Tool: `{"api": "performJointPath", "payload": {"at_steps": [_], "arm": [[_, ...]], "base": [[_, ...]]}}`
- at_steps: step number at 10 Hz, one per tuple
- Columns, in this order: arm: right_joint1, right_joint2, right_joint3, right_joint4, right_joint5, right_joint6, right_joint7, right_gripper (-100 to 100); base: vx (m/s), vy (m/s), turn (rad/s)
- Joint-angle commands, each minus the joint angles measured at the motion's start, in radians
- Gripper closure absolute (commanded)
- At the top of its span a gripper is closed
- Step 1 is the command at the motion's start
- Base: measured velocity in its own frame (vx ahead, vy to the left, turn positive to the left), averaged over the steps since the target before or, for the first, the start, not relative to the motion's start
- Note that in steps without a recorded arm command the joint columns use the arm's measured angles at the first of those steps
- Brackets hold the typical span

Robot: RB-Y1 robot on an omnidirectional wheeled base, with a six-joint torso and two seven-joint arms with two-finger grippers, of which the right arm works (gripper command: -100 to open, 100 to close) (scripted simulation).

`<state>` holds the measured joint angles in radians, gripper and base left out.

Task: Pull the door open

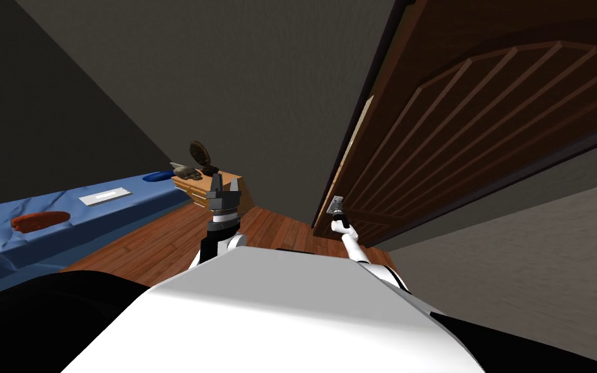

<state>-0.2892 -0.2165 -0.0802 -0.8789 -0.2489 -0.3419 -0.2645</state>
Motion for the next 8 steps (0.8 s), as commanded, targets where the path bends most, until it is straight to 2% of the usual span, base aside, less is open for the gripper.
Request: {"api": "performJointPath", "payload": {"at_steps": [1,2,5,8], "arm": [[0.003,-0.017,-0.002,0.023,-0.027,-0.013,-0.044,100],[-0.003,0.0,0.008,0.006,-0.037,-0.015,-0.056,-100],[0.005,0.009,0.015,-0.009,-0.083,-0.02,-0.123,-100],[0.015,0.02,0.025,-0.029,-0.146,-0.027,-0.204,-100]], "base": [[-0.032,-0.031,0.068],[-0.061,-0.026,0.105],[-0.079,-0.037,0.075],[-0.087,-0.068,0.047]]}}
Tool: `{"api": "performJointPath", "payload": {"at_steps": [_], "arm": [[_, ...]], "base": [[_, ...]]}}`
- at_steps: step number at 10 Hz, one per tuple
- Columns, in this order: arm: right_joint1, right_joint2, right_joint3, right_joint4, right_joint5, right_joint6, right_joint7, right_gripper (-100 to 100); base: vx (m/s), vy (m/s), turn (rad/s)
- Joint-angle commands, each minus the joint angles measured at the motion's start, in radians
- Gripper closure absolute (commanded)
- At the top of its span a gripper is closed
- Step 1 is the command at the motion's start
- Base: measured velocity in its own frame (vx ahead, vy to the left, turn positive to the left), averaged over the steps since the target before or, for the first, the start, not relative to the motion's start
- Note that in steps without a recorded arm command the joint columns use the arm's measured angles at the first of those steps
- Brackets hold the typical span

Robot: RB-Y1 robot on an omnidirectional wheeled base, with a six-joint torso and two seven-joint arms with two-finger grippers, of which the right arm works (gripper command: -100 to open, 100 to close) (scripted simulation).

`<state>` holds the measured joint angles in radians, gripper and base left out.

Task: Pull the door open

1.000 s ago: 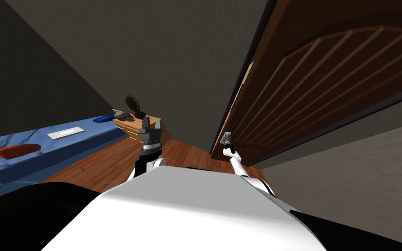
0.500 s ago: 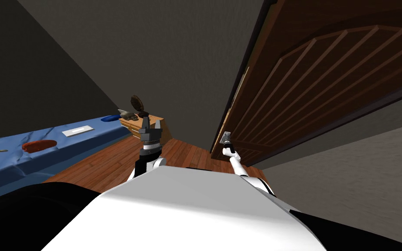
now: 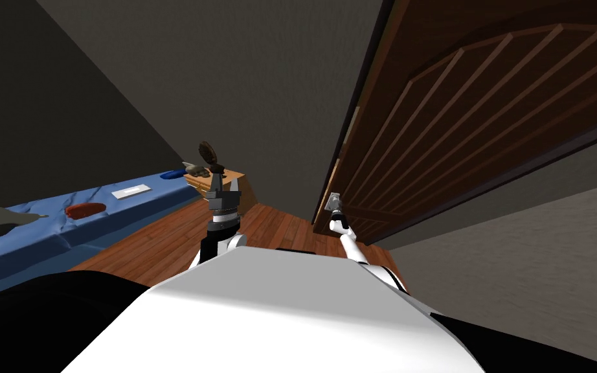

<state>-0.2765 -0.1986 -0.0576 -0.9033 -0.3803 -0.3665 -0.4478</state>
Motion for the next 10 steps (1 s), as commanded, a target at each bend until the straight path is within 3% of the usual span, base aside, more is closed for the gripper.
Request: {"api": "performJointPath", "payload": {"at_steps": [1,6,7,9,10], "arm": [[0.002,0.002,0.002,-0.005,-0.014,-0.002,-0.03,-100],[0.019,0.021,0.017,-0.036,-0.112,-0.013,-0.163,-100],[0.019,0.021,0.017,-0.036,-0.112,-0.013,-0.171,-100],[0.027,0.03,0.025,-0.053,-0.162,-0.019,-0.236,-100],[0.027,0.03,0.025,-0.053,-0.162,-0.019,-0.245,-100]], "base": [[-0.067,-0.045,0.038],[-0.071,-0.038,0.067],[-0.062,-0.039,0.028],[-0.063,-0.045,0.07],[-0.069,-0.045,0.04]]}}
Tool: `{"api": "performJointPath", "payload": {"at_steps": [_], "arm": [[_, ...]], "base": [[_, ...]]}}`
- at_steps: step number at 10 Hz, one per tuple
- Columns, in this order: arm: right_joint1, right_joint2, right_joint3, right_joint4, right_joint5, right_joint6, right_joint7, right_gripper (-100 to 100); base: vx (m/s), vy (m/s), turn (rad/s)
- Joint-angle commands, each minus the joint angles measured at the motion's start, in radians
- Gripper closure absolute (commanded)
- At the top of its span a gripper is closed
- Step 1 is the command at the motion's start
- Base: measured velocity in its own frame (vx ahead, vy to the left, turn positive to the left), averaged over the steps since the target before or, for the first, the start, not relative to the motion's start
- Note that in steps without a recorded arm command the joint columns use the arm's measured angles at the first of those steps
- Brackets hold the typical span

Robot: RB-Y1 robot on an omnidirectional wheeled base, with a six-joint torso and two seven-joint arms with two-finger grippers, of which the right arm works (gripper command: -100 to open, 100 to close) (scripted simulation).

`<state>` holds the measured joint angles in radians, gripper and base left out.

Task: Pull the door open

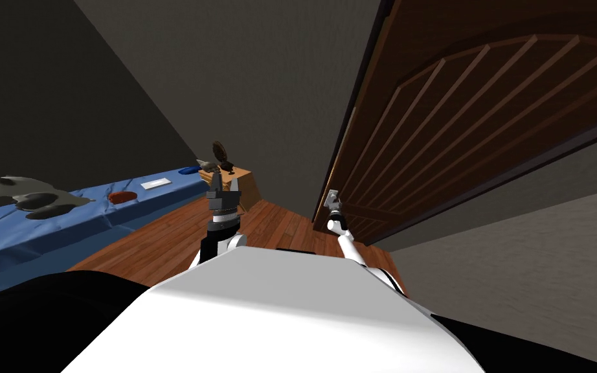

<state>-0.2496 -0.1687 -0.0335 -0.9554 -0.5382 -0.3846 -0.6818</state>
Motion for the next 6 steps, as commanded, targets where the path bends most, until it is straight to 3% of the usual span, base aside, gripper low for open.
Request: {"api": "performJointPath", "payload": {"at_steps": [1,2,3,6], "arm": [[0.005,0.005,0.005,-0.009,-0.029,-0.003,-0.047,-100],[0.009,0.01,0.008,-0.017,-0.054,-0.006,-0.074,-100],[0.009,0.01,0.008,-0.017,-0.054,-0.006,-0.083,-100],[0.02,0.022,0.019,-0.039,-0.121,-0.014,-0.174,-100]], "base": [[-0.068,-0.023,0.051],[-0.087,-0.049,0.078],[-0.061,-0.046,0.045],[-0.08,-0.044,0.08]]}}
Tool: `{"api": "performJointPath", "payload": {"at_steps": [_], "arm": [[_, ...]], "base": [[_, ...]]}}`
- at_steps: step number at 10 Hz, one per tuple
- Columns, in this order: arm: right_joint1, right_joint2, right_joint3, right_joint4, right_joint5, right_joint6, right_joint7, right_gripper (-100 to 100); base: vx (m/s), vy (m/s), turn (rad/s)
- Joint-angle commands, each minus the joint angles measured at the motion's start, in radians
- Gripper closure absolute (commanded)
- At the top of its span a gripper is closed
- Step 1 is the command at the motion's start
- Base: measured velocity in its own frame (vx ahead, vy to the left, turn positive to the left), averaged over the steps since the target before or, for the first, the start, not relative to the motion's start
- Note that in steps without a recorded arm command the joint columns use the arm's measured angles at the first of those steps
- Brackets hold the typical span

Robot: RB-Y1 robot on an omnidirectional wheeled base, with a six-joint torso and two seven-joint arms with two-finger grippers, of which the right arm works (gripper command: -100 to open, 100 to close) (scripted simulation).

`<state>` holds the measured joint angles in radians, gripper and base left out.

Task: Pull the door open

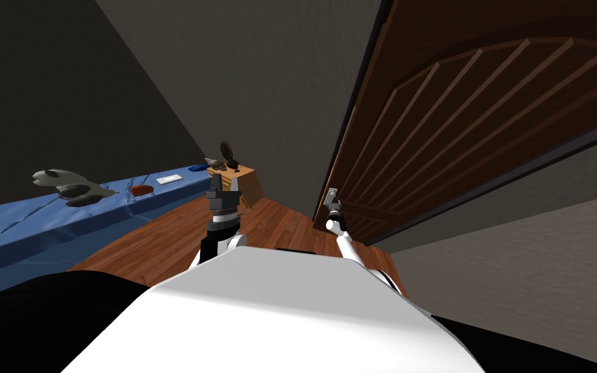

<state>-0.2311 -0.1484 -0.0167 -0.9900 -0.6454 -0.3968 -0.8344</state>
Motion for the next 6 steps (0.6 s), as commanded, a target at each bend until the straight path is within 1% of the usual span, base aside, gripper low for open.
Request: {"api": "performJointPath", "payload": {"at_steps": [1,3,6], "arm": [[0.002,0.002,0.002,-0.004,-0.014,-0.001,-0.028,-100],[0.008,0.009,0.008,-0.017,-0.052,-0.006,-0.082,-100],[0.015,0.017,0.014,-0.03,-0.092,-0.01,-0.14,-100]], "base": [[-0.068,-0.037,0.024],[-0.062,-0.024,0.05],[-0.082,-0.036,0.056]]}}
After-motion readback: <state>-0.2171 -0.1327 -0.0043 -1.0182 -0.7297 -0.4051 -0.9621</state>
